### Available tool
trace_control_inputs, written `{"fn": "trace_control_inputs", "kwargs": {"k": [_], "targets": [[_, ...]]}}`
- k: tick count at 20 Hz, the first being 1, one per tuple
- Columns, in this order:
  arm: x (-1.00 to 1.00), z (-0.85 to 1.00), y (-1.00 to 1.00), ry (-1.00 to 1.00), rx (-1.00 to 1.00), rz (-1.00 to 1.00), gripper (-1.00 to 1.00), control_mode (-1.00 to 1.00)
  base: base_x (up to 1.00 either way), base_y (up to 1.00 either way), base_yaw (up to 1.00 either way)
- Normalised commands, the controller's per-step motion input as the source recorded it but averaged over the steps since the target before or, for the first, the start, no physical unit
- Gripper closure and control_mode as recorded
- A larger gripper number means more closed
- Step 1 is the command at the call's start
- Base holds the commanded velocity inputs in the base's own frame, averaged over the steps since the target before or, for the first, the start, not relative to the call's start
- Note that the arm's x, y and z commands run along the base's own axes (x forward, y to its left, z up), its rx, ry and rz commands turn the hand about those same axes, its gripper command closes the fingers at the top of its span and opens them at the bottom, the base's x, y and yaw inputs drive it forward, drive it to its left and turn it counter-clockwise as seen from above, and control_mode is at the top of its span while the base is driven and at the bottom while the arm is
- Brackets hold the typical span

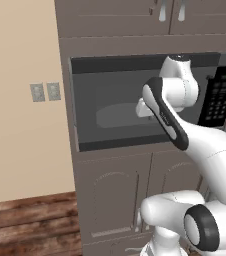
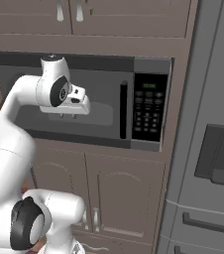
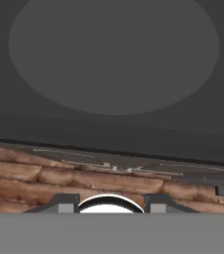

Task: Place the sponge inside the microwave to prepare for sanitizing.

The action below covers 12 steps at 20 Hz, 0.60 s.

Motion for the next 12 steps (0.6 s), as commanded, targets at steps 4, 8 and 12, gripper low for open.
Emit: {"fn": "trace_control_inputs", "kwargs": {"k": [4,8,12], "targets": [[-0.23,0.0,0.0,-0.01,0.0,0.0,-1.0,-1.0,0.0,0.0,0.0],[-0.72,0.0,-0.15,-0.09,0.0,-0.03,-1.0,-1.0,0.0,0.0,0.0],[-0.81,0.17,-0.29,-0.07,0.0,-0.12,-1.0,-1.0,0.0,0.0,0.0]]}}
